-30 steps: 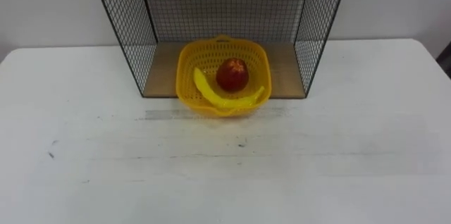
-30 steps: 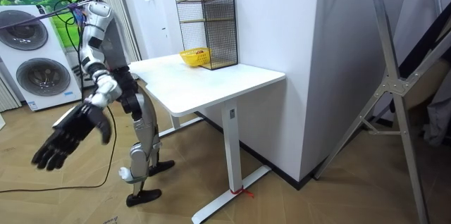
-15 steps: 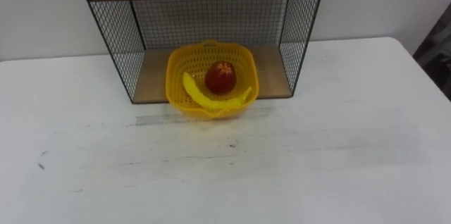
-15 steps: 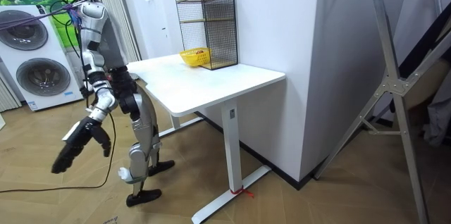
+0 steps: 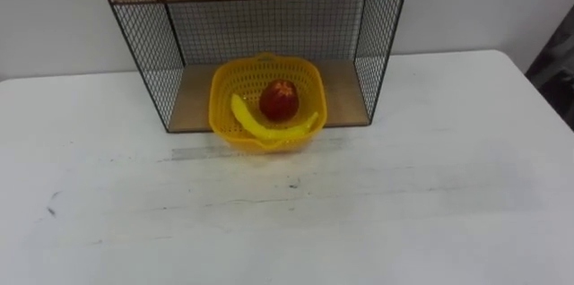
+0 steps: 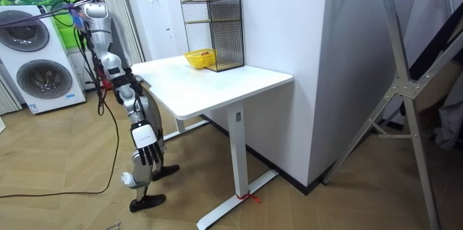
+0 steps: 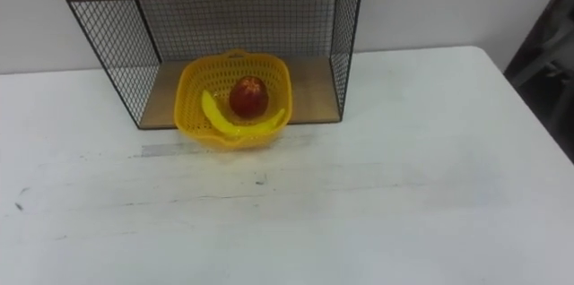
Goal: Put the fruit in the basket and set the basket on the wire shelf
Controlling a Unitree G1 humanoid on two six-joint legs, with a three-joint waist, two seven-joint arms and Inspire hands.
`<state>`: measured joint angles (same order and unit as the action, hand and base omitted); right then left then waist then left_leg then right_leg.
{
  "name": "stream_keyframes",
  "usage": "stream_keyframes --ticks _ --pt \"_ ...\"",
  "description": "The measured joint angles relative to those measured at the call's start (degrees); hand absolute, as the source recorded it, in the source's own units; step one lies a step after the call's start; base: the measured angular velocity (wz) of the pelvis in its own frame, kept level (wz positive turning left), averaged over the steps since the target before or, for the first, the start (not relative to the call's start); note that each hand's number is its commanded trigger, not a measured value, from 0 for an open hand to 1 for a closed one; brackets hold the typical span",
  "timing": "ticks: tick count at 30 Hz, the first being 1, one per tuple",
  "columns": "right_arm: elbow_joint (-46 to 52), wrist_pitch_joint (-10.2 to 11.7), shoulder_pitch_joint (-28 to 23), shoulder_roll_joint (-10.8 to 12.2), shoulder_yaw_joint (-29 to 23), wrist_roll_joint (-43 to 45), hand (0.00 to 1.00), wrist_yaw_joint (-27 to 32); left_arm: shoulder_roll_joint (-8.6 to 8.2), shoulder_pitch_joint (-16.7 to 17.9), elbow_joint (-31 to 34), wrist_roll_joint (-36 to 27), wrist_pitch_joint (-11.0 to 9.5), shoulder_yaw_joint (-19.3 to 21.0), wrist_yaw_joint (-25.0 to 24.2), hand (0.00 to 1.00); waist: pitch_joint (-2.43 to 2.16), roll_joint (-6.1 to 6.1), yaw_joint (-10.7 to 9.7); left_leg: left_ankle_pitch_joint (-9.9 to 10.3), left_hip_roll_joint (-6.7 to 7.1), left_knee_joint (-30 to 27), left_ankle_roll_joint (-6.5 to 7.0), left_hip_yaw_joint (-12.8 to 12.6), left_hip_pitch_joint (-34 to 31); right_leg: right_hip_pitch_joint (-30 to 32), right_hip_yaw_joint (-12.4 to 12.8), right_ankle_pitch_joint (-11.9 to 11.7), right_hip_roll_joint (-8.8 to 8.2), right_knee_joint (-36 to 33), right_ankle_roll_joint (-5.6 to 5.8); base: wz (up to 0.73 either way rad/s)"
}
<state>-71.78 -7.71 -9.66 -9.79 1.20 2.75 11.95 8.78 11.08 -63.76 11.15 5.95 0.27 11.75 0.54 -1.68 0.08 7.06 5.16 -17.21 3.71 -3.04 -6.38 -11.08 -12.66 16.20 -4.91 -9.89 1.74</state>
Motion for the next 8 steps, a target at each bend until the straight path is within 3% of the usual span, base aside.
stream_keyframes --ticks 3,8 --pt "0.0 -0.7 0.9 0.0 0.1 1.5 0.0 -1.9 -0.21 -0.4 0.0 2.7 0.8 -0.7 -2.2 0.0 0.42 -0.44 0.1 0.2 0.04 0.0 -0.05 0.0 0.0 0.0 0.1 0.0 -0.04 0.1 -0.02 0.0" --pt "-0.5 -1.2 1.6 0.1 0.5 2.6 0.0 -3.5 -0.64 -0.3 0.1 4.4 2.2 -0.7 -3.9 0.0 0.33 -0.35 0.1 0.7 0.03 -0.3 -0.1 0.5 0.1 -0.1 -0.1 -0.1 0.0 -0.9 -0.08 0.02"
